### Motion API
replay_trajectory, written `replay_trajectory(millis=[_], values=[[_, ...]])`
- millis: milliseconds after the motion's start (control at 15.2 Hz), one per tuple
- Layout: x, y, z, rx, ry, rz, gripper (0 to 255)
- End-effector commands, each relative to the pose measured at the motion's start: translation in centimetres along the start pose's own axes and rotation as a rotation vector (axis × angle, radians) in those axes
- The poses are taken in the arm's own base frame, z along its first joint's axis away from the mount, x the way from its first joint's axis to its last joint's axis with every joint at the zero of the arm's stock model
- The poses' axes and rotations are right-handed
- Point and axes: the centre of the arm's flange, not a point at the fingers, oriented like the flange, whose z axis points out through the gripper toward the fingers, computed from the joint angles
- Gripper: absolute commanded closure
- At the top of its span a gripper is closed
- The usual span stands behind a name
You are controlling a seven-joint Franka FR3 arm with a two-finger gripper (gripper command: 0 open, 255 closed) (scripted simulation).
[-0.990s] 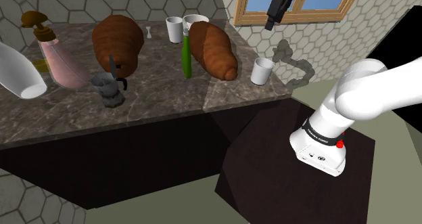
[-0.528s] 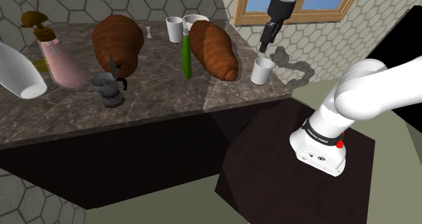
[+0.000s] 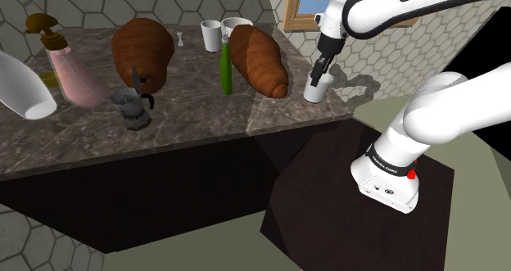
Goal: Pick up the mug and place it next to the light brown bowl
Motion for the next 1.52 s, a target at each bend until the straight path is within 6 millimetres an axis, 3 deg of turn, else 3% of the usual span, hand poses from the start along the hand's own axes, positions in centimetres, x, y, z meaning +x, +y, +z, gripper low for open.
replay_trajectory(millis=[0, 396, 858, 924, 1452], values=[[0.1, 0.1, 1.2, -0.003, 0.0, -0.002, 0], [0.1, 0.1, 4.2, -0.003, 0.0, -0.002, 0], [0.1, 0.1, 4.2, -0.003, 0.0, -0.002, 0], [0.1, 0.1, 4.2, -0.003, 0.0, -0.002, 255], [0.1, 0.1, 4.2, -0.003, 0.0, -0.002, 255]])
